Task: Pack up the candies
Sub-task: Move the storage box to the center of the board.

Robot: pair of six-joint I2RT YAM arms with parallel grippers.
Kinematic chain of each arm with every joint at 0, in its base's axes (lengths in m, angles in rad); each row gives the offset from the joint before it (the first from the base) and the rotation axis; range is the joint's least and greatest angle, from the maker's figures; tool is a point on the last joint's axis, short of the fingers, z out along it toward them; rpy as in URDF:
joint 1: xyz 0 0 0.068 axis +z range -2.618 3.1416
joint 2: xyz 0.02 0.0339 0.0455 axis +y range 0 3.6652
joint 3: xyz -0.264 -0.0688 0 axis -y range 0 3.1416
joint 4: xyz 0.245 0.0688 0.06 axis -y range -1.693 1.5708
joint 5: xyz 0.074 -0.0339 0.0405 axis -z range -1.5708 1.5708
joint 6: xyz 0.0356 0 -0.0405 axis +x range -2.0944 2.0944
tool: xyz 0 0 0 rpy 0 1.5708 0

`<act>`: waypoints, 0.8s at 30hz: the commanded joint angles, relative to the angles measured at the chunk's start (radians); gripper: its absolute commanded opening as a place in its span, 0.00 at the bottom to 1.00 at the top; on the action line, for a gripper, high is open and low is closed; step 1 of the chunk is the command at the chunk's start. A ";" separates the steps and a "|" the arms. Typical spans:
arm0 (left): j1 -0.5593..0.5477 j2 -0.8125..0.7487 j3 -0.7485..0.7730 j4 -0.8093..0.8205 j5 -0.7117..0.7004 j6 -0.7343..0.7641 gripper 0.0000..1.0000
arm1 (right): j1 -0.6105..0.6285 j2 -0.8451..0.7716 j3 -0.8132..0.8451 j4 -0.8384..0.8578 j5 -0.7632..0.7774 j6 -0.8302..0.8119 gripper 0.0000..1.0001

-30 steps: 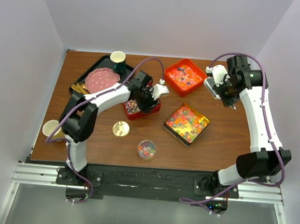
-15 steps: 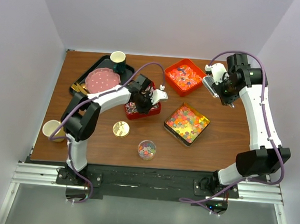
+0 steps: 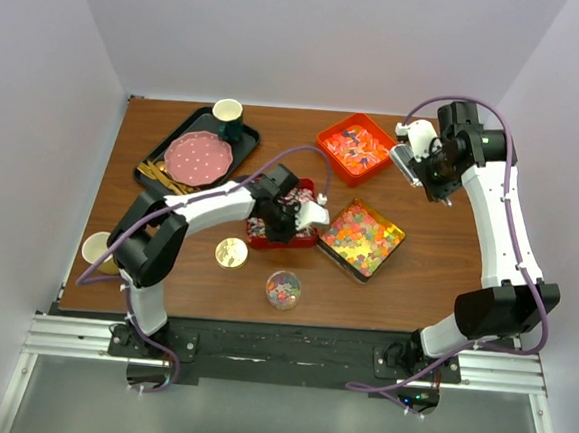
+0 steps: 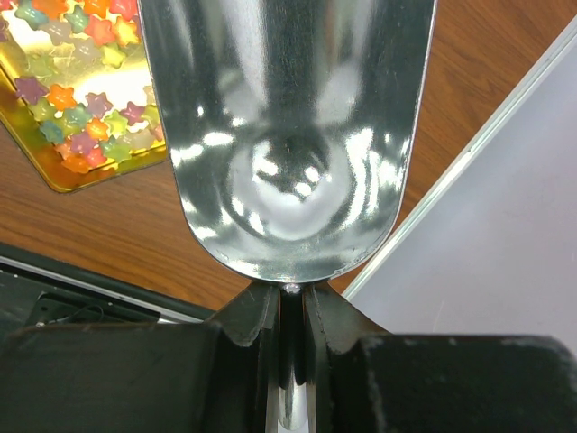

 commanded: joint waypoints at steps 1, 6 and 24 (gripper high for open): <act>-0.111 -0.017 -0.002 0.015 0.059 0.033 0.00 | 0.000 -0.002 0.042 -0.041 -0.020 0.006 0.00; -0.165 0.026 0.063 0.021 0.087 -0.004 0.00 | 0.000 -0.004 0.041 -0.051 -0.029 0.000 0.00; 0.183 -0.343 -0.070 0.276 0.404 -0.641 0.51 | 0.220 -0.154 -0.263 0.120 -0.115 -0.262 0.00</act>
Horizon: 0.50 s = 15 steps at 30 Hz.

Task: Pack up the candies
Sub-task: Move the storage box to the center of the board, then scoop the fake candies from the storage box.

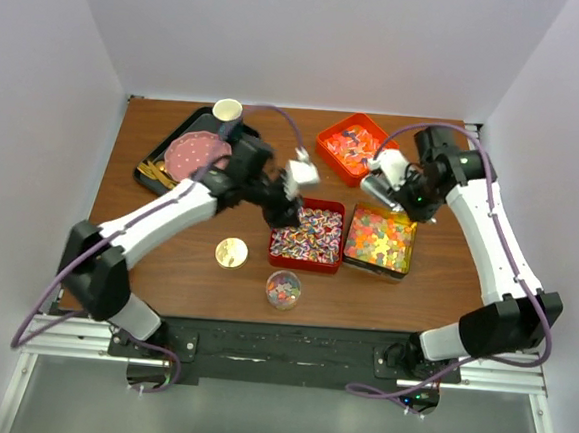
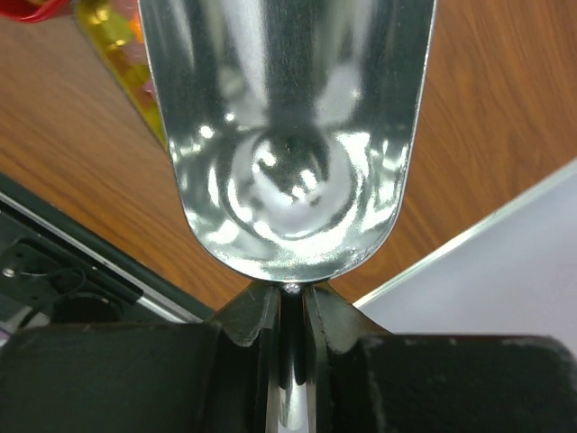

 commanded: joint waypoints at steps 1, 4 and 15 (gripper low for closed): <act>0.195 -0.038 -0.092 0.225 0.273 -0.402 0.51 | 0.143 -0.058 -0.047 0.081 -0.038 -0.079 0.00; 0.247 -0.015 -0.171 0.567 0.486 -0.670 0.49 | 0.221 -0.039 -0.030 0.069 -0.060 -0.074 0.00; 0.263 0.068 -0.308 1.208 0.611 -1.269 0.49 | 0.386 0.097 0.105 0.052 -0.005 -0.079 0.00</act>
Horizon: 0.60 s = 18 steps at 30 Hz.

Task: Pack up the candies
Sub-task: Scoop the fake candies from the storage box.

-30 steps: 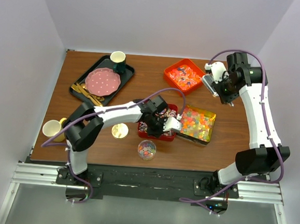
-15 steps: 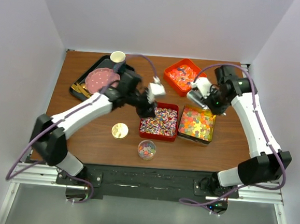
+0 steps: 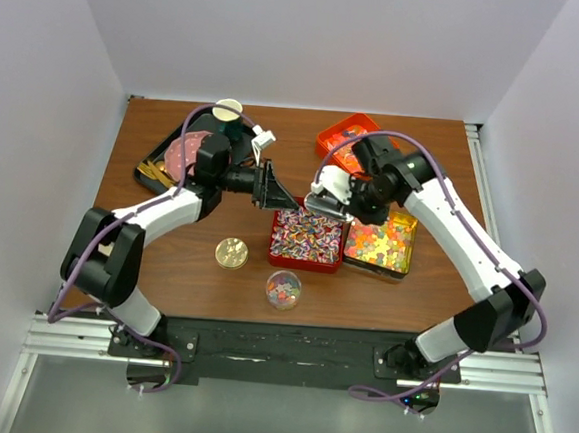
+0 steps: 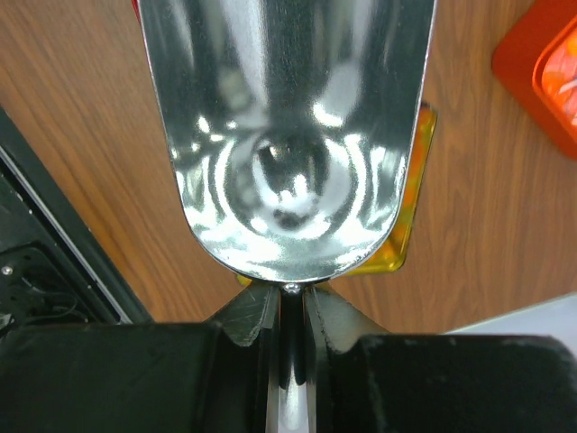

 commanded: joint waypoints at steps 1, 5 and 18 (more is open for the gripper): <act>0.004 0.020 -0.010 0.320 0.065 -0.267 0.49 | 0.050 0.033 0.069 0.020 0.049 -0.009 0.00; 0.004 0.037 -0.007 0.332 0.051 -0.302 0.46 | 0.083 0.053 0.072 0.037 0.056 -0.003 0.00; 0.004 0.103 0.022 0.308 0.074 -0.288 0.08 | 0.135 0.104 0.121 0.065 0.075 0.016 0.00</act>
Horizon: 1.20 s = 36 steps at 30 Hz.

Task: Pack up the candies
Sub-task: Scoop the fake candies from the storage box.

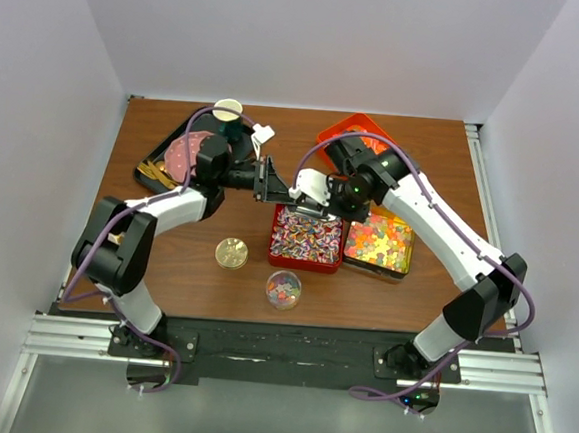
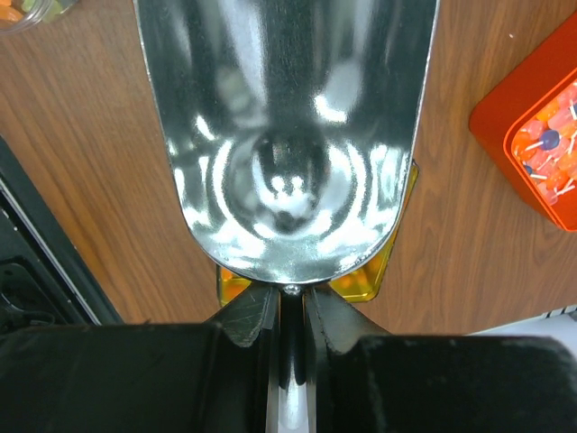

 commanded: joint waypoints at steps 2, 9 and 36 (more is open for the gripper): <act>-0.004 0.017 0.026 0.061 0.044 -0.017 0.00 | 0.017 0.006 0.038 0.054 0.026 0.016 0.00; -0.003 0.011 0.007 0.015 0.064 0.084 0.00 | -0.069 -0.106 -0.003 0.033 -0.164 0.037 0.61; 0.002 0.032 0.021 0.065 0.072 0.023 0.00 | -0.199 -0.106 -0.045 -0.013 -0.479 0.008 0.38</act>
